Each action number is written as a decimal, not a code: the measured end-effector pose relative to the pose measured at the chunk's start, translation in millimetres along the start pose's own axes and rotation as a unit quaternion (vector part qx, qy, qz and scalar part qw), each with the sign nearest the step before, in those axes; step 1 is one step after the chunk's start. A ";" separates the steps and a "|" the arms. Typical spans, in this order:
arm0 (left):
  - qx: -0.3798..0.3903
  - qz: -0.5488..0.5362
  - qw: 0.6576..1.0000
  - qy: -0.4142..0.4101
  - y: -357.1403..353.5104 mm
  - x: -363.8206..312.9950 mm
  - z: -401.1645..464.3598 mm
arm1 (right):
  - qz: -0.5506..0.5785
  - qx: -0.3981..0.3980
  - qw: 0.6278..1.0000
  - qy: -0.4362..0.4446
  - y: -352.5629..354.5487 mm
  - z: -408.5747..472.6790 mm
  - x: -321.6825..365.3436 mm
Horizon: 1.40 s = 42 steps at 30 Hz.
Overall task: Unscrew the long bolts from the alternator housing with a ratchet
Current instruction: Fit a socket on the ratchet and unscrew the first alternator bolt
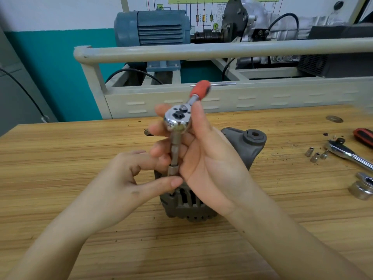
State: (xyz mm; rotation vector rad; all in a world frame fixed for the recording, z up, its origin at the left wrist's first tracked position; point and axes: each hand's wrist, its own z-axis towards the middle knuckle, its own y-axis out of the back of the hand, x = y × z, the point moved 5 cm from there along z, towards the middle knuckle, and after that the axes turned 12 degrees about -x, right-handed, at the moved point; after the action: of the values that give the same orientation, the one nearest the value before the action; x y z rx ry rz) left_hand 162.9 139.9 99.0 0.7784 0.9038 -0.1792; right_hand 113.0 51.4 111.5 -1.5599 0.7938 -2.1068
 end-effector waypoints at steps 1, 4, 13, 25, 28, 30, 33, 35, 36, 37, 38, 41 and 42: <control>0.000 -0.005 1.000 0.004 0.1 0.5 -0.3 | 0.001 0.001 1.000 -0.006 0.8 0.2 -0.7; -0.012 -0.002 1.000 -0.003 1.3 0.5 0.1 | 0.017 0.007 1.000 -0.013 0.1 0.2 -1.3; -0.019 -0.010 0.999 -0.039 -1.0 -4.3 2.8 | 0.042 0.023 0.998 0.029 -4.9 -4.7 4.2; -0.036 0.014 0.999 -0.026 -3.0 -6.6 0.1 | 0.020 0.014 0.999 0.035 -7.1 -6.8 4.9; -0.037 0.018 0.999 -0.027 -3.2 -6.8 0.8 | 0.023 0.002 0.999 0.047 -4.7 -8.5 7.8; -0.011 0.008 0.999 -0.030 -2.2 -7.0 1.5 | 0.010 0.008 0.999 0.045 -6.9 -8.9 5.8; 0.018 -0.010 0.999 -0.039 0.3 -6.0 1.5 | -0.001 0.013 1.000 0.017 -8.7 -7.3 1.7; 0.017 -0.020 0.999 -0.028 1.9 -4.2 1.1 | -0.002 0.016 1.000 0.002 -7.1 -5.7 0.4; 0.011 -0.017 0.999 -0.030 2.4 -4.3 1.0 | -0.002 0.017 1.000 -0.002 -5.9 -5.2 0.2; 0.006 -0.007 0.999 -0.037 2.3 -5.3 1.2 | -0.002 0.016 1.000 -0.003 -5.5 -4.8 0.3; 0.003 0.003 0.999 -0.044 2.1 -6.5 1.3 | 0.000 0.016 1.000 -0.001 -5.3 -4.9 0.2; -0.014 0.022 0.999 -0.043 2.1 -8.1 1.2 | 0.008 0.022 1.000 0.014 -6.7 -5.8 1.4; -0.020 0.023 0.999 -0.036 2.2 -7.7 1.0 | 0.010 0.024 0.999 0.020 -7.5 -6.3 2.5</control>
State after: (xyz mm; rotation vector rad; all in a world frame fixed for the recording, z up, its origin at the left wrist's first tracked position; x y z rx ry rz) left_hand 159.6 139.6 106.4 0.7497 0.8190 -0.1465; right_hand 106.3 56.8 116.8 -1.4830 0.7623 -2.1345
